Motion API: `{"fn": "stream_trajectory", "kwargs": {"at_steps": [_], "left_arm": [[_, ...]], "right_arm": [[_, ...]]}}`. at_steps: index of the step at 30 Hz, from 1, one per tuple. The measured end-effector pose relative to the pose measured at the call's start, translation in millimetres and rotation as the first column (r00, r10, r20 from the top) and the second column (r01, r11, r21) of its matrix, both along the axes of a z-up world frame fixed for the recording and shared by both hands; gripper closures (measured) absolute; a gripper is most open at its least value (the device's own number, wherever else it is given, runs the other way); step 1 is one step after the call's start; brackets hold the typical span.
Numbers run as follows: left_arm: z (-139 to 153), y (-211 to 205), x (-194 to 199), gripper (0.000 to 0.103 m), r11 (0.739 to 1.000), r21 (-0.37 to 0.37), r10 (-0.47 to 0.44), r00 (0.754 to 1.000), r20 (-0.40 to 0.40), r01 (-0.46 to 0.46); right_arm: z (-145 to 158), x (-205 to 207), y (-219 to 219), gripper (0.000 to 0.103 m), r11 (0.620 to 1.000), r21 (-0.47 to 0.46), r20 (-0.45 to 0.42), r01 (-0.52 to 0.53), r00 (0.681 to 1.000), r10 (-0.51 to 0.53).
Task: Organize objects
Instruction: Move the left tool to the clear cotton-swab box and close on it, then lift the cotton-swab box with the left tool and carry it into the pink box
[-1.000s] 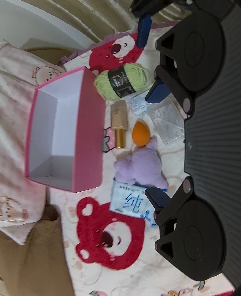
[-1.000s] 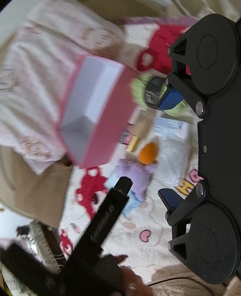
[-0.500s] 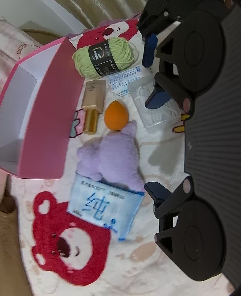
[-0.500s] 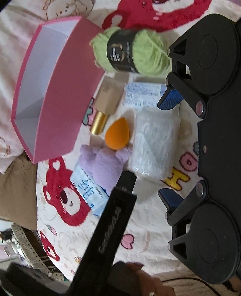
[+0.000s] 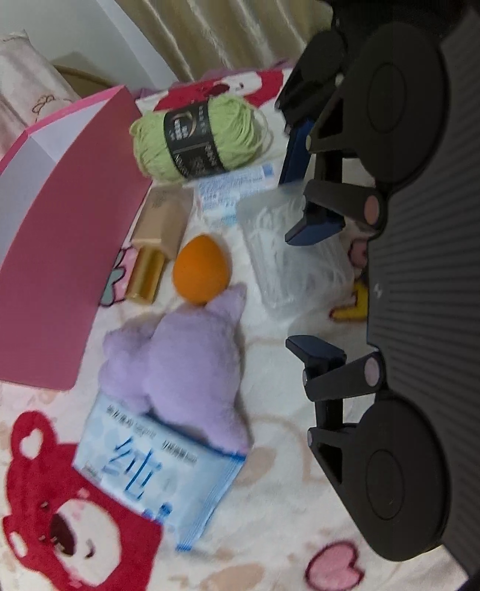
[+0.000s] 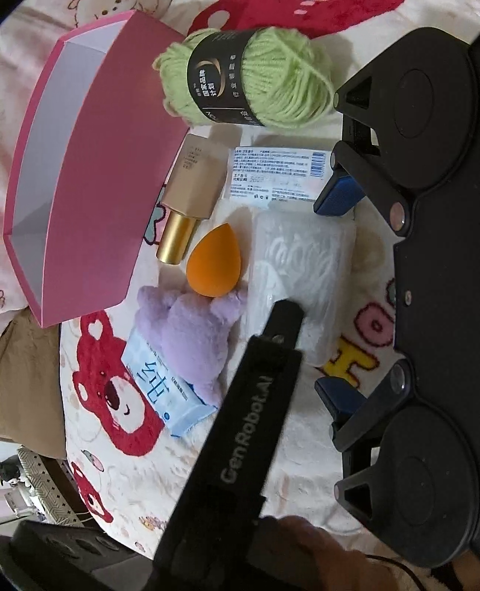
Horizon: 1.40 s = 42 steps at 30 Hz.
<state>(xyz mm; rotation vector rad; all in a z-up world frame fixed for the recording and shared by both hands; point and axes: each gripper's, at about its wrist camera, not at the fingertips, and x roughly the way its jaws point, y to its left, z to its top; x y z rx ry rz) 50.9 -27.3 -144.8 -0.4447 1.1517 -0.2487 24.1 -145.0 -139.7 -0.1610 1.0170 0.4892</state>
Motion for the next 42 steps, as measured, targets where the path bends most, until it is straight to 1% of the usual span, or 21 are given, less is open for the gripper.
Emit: {"fn": "stream_trajectory", "kwargs": {"at_steps": [3, 4, 7, 9, 15, 19, 25, 27, 31, 36, 42], "left_arm": [[-8.7, 2.1, 0.2, 0.053, 0.996, -0.085, 0.014, 0.999, -0.050, -0.018], [-9.0, 2.4, -0.6, 0.053, 0.996, -0.087, 0.021, 0.999, -0.047, -0.025], [-6.8, 3.4, -3.7, 0.055, 0.997, -0.078, 0.020, 0.999, -0.026, -0.022], [-4.5, 3.3, -5.6, 0.055, 0.998, -0.062, 0.003, 1.000, -0.005, -0.004], [9.3, 7.2, -13.4, 0.057, 0.999, -0.027, -0.032, 0.999, 0.029, 0.032], [26.3, 16.4, -19.5, 0.058, 0.999, -0.027, -0.043, 0.997, 0.066, 0.045], [54.6, 24.5, -26.8, 0.058, 0.998, -0.016, -0.066, 0.989, 0.132, 0.069], [62.1, 26.1, -26.8, 0.058, 0.996, -0.006, -0.084, 0.988, 0.129, 0.086], [72.4, 30.9, -28.9, 0.057, 0.996, -0.020, -0.084, 0.983, 0.160, 0.088], [84.1, 31.6, -29.0, 0.057, 0.995, -0.005, -0.093, 0.974, 0.206, 0.096], [104.9, 37.9, -21.1, 0.057, 0.995, 0.010, -0.102, 0.964, 0.246, 0.103]], "right_arm": [[-4.4, 3.2, 1.0, 0.006, 1.000, 0.002, -0.002, 0.014, 1.000, -0.014], [-4.9, 3.2, 2.2, 0.007, 1.000, -0.001, 0.002, 0.016, 1.000, -0.016], [-4.6, 2.9, 5.5, 0.009, 0.999, -0.015, 0.016, 0.032, 0.999, -0.032], [-3.2, 1.7, 6.7, 0.010, 0.999, -0.026, 0.024, 0.036, 0.999, -0.035], [6.7, -4.8, 6.4, 0.010, 0.999, -0.006, 0.036, 0.037, 0.999, -0.037], [23.2, -9.8, 7.9, 0.010, 1.000, 0.003, 0.072, 0.029, 0.997, -0.029], [45.7, -11.2, 4.0, 0.010, 0.997, 0.063, 0.080, 0.053, 0.995, -0.058], [52.6, -11.6, 3.6, 0.010, 0.996, 0.080, 0.086, 0.050, 0.995, -0.057], [64.3, -11.5, 4.9, 0.010, 0.995, 0.081, 0.105, 0.051, 0.993, -0.059], [75.5, -8.3, 5.1, 0.010, 0.993, 0.100, 0.118, 0.062, 0.990, -0.074], [96.3, -1.6, 8.5, 0.010, 0.995, 0.098, 0.168, 0.028, 0.985, -0.045]]}}
